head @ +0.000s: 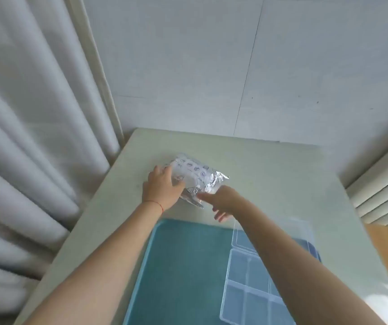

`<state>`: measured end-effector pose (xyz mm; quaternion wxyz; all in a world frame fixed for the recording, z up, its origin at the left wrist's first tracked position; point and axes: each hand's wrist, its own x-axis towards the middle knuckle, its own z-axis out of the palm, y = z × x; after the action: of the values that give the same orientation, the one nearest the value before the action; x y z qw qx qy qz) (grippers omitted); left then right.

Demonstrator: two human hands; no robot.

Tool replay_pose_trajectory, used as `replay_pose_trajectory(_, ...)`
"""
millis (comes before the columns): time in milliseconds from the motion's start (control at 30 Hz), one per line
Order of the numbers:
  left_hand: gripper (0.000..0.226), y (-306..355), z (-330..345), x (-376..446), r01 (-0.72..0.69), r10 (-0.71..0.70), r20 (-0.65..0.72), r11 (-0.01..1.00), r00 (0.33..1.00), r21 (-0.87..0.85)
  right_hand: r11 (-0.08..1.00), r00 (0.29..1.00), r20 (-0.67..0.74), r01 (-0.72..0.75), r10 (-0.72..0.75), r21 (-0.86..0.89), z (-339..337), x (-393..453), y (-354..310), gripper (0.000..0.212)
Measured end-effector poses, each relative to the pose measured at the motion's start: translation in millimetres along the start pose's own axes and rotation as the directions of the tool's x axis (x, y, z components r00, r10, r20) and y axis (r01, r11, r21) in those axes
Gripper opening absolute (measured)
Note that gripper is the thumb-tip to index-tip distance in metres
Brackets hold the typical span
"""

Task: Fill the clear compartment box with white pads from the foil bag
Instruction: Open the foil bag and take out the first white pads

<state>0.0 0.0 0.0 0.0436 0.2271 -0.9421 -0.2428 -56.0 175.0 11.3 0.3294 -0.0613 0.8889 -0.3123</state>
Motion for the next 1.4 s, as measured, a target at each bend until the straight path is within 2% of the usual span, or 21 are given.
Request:
replay_pose_trajectory(67,0.037,-9,15,0,-0.040,0.040,-0.033,0.999,0.999,-0.004,0.993,0.996,0.088,0.009,-0.019,0.114,17,7,6,0.062)
replay_pose_trajectory(100,0.037,-14,24,-1,-0.057,0.057,-0.050,0.998,0.997,-0.005,0.980,0.994,0.102,0.019,-0.040,0.199,26,6,9,0.058)
replay_pose_trajectory(167,0.040,-16,31,-2,-0.080,0.077,-0.084,0.996,0.993,-0.033,0.929,0.994,0.095,0.007,-0.046,0.370,33,7,13,0.036)
replay_pose_trajectory(233,0.043,-17,34,-11,-0.137,0.132,-0.113,0.990,0.985,-0.039,0.914,0.997,0.026,0.061,-0.078,0.401,37,2,15,0.013)
replay_pose_trajectory(333,0.045,-17,30,-30,-0.277,0.264,-0.190,0.960,0.945,-0.043,0.875,0.970,-0.125,0.241,-0.207,0.419,38,-16,20,0.013)
replay_pose_trajectory(433,0.048,-9,18,-60,-0.425,0.362,-0.324,0.893,0.874,-0.148,0.706,0.913,-0.211,0.404,-0.349,0.582,35,-55,26,0.016)
replay_pose_trajectory(500,0.050,-7,15,-93,-0.551,0.452,-0.380,0.809,0.807,-0.206,0.577,0.870,-0.257,0.476,-0.421,0.664,40,-91,39,0.010)
replay_pose_trajectory(567,0.042,-2,12,-122,-0.630,0.521,-0.422,0.757,0.742,-0.173,0.501,0.849,-0.274,0.496,-0.453,0.709,43,-122,46,0.013)
replay_pose_trajectory(667,0.015,3,6,-162,-0.667,0.592,-0.504,0.744,0.629,0.041,0.526,0.856,-0.259,0.487,-0.448,0.697,50,-164,57,0.012)
replay_pose_trajectory(733,0.009,8,0,-177,-0.639,0.615,-0.515,0.753,0.597,0.158,0.586,0.873,-0.241,0.467,-0.424,0.662,50,-178,62,0.017)
replay_pose_trajectory(767,0.008,12,-2,-184,-0.616,0.606,-0.504,0.769,0.616,0.173,0.619,0.879,-0.243,0.463,-0.409,0.634,50,-185,65,0.022)
replay_pose_trajectory(833,0.009,17,-2,-196,-0.556,0.556,-0.452,0.818,0.697,0.149,0.683,0.870,-0.293,0.493,-0.397,0.539,51,-193,73,0.028)
replay_pose_trajectory(900,0.013,22,-2,-200,-0.496,0.490,-0.395,0.863,0.777,0.096,0.714,0.836,-0.354,0.545,-0.420,0.440,53,-197,81,0.032)
replay_pose_trajectory(1000,0.015,28,0,-198,-0.459,0.420,-0.349,0.888,0.838,-0.034,0.755,0.764,-0.431,0.610,-0.479,0.242,52,-192,88,0.030)
replay_pose_trajectory(1067,0.008,32,3,-195,-0.494,0.442,-0.323,0.864,0.837,-0.097,0.770,0.702,-0.511,0.628,-0.496,0.116,51,-183,90,0.017)
replay_pose_trajectory(1167,0.010,34,7,-190,-0.520,0.458,-0.327,0.845,0.827,-0.130,0.769,0.661,-0.586,0.631,-0.468,0.099,48,-168,94,0.010)
replay_pose_trajectory(1333,0.015,37,16,-163,-0.467,0.446,-0.333,0.884,0.831,0.018,0.759,0.650,-0.625,0.637,-0.433,0.136,42,-135,98,0.009)
replay_pose_trajectory(1400,0.013,45,18,-156,-0.480,0.492,-0.338,0.868,0.802,0.125,0.751,0.658,-0.613,0.642,-0.438,0.153,38,-125,99,0.017)
